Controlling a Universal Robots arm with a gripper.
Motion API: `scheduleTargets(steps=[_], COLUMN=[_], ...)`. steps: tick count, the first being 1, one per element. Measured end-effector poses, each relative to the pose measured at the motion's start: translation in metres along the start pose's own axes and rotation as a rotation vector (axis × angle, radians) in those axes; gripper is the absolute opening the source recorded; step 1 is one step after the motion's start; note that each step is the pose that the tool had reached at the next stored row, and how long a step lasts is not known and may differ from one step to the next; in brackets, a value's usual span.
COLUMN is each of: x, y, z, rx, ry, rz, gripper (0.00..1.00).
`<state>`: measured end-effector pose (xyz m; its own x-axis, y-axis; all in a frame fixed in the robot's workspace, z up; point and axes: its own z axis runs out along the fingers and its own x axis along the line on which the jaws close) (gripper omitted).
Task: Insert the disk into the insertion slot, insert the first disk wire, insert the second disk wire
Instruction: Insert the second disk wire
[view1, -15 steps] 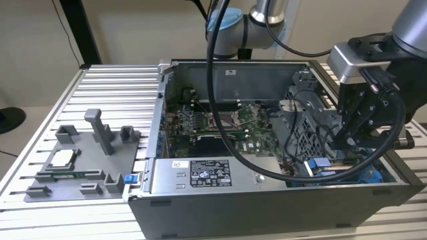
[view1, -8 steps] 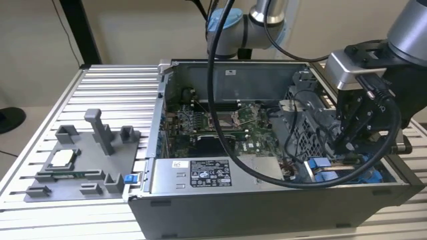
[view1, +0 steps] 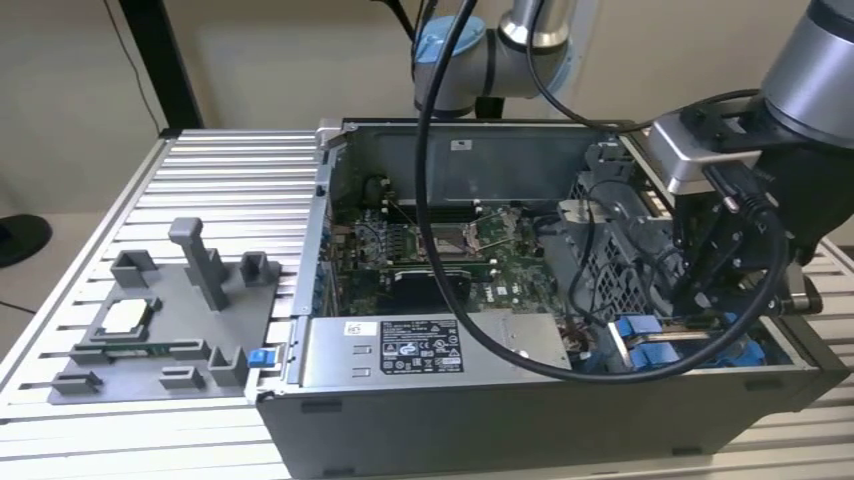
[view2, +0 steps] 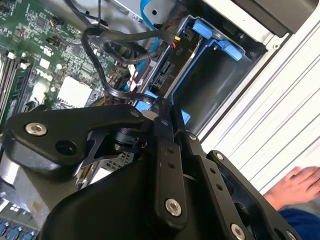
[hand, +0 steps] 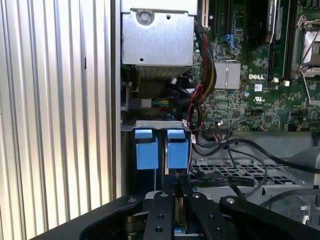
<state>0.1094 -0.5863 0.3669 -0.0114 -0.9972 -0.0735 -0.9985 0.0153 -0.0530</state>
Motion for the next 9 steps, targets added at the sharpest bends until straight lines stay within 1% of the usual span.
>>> scheduleTargets(steps=[2, 4, 5, 9], x=[0.0, 0.0, 0.0, 0.0001], y=[0.0, -0.0002, -0.0003, -0.0001], z=[0.001, 0.0016, 0.0018, 0.002], rx=[0.0106, 0.0186, 0.0205, 0.0208], ry=[-0.0001, -0.0001, -0.0001, -0.0002], rz=[-0.001, -0.001, -0.002, -0.001], gripper=[0.0, 0.0, 0.0, 0.0])
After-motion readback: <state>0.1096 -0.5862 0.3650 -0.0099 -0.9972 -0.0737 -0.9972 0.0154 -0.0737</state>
